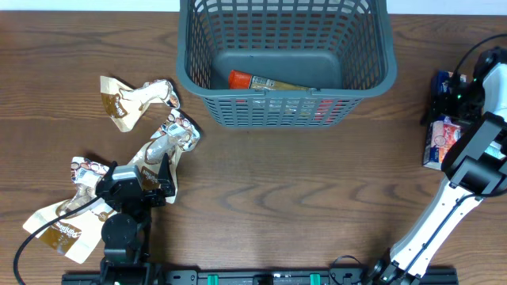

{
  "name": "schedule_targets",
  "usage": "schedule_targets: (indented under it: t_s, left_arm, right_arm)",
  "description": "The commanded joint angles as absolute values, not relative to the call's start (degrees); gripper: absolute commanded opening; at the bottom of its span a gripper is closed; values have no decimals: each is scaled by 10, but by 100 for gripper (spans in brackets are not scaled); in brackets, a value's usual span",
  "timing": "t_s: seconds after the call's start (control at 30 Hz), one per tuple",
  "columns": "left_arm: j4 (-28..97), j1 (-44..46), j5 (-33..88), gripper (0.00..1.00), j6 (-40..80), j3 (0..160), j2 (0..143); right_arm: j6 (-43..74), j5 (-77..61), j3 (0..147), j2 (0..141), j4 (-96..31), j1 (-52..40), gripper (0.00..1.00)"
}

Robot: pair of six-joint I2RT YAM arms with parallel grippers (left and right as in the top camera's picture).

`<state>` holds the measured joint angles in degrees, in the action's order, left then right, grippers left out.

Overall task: Pack container
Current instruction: 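Reach the right gripper to the blue tissue box and grasp it, then carry the tissue box into the basket and release it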

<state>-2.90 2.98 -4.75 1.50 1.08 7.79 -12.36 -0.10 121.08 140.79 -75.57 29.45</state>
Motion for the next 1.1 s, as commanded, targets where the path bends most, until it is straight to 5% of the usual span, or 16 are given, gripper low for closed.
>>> schedule_targets:
  t_s: [0.0, 0.1, 0.3, 0.8, 1.07]
  left_arm:
    - [-31, 26, -54, 99, 16, 3, 79]
    - [-31, 26, -54, 99, 16, 3, 79]
    - [-31, 26, -54, 99, 16, 3, 79]
    - [-31, 26, -54, 99, 16, 3, 79]
    - [-31, 26, -54, 99, 16, 3, 79]
  right_arm:
    - [-116, 2, 1209, 1431, -755, 291, 76]
    - [-113, -3, 1206, 1433, -756, 290, 63]
    - [-112, -43, 1207, 1422, -761, 281, 2]
    - [-138, -148, 1390, 1136, -679, 161, 1]
    - [-421, -168, 1425, 1043, -710, -2, 1]
